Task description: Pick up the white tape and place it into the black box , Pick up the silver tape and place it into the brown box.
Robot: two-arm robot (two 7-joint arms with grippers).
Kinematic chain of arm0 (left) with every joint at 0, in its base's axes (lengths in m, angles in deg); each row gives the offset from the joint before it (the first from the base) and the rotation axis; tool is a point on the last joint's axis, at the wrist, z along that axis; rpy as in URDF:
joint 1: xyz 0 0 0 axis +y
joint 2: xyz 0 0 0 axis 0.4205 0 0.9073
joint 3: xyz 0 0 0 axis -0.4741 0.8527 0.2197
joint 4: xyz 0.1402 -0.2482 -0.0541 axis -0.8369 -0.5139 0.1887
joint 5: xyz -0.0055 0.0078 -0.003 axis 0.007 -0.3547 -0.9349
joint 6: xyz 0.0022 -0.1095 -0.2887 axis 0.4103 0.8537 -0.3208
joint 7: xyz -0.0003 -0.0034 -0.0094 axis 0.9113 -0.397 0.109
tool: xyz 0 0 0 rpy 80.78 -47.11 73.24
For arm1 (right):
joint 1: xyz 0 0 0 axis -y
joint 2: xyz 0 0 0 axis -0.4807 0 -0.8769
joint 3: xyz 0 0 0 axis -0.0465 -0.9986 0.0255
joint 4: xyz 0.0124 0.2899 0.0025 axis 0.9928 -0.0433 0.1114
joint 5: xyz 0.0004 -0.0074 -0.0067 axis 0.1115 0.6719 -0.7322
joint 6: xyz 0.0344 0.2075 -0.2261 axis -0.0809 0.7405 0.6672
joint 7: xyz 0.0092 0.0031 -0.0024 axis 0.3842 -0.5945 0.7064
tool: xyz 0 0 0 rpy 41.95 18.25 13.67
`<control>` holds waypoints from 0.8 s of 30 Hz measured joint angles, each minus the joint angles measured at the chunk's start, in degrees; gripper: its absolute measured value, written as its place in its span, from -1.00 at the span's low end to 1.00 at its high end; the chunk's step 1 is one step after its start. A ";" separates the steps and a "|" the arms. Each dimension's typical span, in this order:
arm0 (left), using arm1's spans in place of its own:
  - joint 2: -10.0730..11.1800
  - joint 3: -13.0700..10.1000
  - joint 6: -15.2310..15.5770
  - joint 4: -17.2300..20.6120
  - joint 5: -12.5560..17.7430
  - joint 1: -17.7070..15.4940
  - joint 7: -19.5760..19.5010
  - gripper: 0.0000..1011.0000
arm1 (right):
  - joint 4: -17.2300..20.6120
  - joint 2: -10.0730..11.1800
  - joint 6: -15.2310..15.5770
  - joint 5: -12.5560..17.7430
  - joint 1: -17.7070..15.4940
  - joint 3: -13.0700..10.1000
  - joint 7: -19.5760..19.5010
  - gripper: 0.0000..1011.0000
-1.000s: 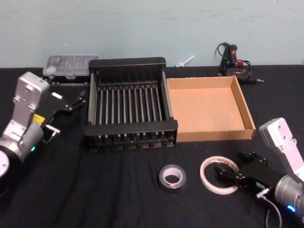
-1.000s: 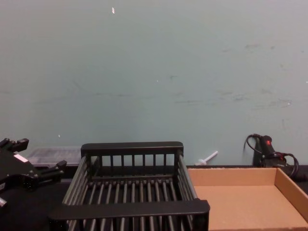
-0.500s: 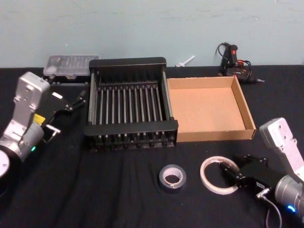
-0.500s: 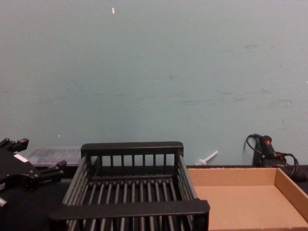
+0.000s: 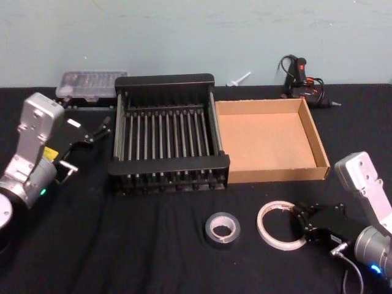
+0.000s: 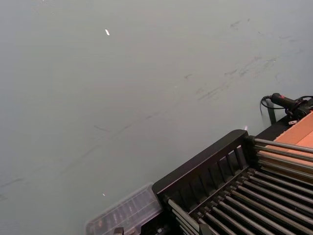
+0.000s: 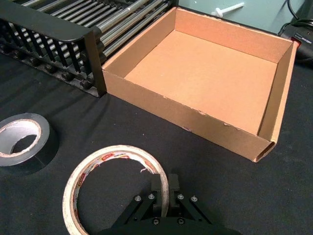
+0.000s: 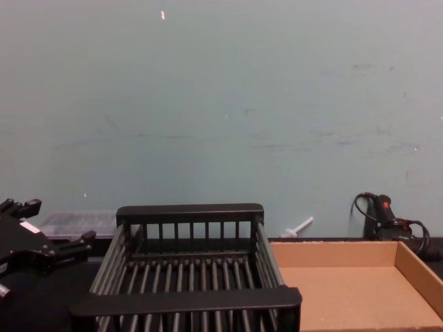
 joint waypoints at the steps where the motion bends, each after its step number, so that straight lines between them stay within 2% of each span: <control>1: 0.00 0.00 0.00 0.00 0.00 0.00 0.00 0.98 | 0.00 0.00 0.00 0.00 0.00 0.00 0.00 -0.82; 16: 0.00 0.00 0.00 0.00 0.00 0.00 0.00 0.98 | 0.00 0.00 0.00 -0.01 0.00 -0.01 0.02 -0.82; 24: 0.00 0.00 0.00 0.00 0.00 0.00 0.00 0.98 | 1.08 -0.50 -1.43 -0.20 -0.72 -1.77 1.57 -0.82</control>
